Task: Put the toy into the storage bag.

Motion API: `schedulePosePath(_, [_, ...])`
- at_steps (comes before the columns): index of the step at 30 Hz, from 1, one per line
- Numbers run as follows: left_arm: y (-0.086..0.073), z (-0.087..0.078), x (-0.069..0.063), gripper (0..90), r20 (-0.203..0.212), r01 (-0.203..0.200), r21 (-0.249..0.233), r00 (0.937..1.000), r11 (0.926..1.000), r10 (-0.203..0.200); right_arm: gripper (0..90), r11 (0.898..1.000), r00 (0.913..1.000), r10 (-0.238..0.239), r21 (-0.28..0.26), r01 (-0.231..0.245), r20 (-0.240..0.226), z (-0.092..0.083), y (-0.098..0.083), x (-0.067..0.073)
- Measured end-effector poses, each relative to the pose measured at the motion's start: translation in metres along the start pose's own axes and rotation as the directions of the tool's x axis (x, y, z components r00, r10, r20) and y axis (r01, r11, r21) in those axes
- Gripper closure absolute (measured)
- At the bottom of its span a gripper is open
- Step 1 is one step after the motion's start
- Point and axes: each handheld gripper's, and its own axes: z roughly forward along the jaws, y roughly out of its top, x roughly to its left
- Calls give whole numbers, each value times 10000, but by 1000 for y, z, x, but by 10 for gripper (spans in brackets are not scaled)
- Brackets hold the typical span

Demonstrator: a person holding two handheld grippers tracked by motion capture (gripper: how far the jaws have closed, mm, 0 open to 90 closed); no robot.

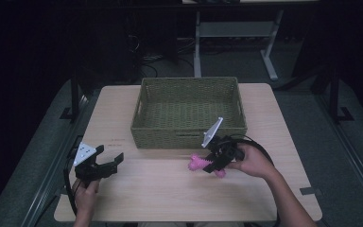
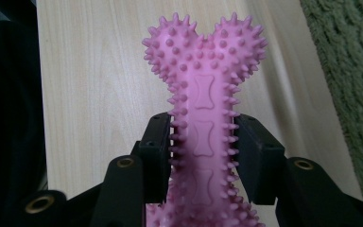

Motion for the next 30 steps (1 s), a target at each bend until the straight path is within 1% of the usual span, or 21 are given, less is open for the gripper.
schedulePosePath(5, [0,0,0,139,5,23,-13,10000,10000,-23,580,10000,10000,13,-51,-14,-16,-6,2,-3])
schedulePosePath(7, [0,1,0,138,2,15,-20,10000,10000,-15,580,9999,10000,7,-112,-7,-61,-12,4,-5])
schedulePosePath(14, [0,1,0,139,11,15,2,10000,10000,-15,580,9998,10000,-54,-215,54,-26,-22,8,-10])
schedulePosePath(19, [0,1,-1,139,-15,-100,27,9999,9999,100,580,9994,9999,-111,-329,110,-23,-30,15,-12])
schedulePosePath(25, [0,1,0,138,-25,-80,17,10000,10000,80,581,9990,9998,-189,-396,186,-72,-35,20,-16])
schedulePosePath(30, [0,2,-1,139,-44,-63,37,10000,10000,63,581,9992,9998,-167,-361,169,50,-39,24,-20])
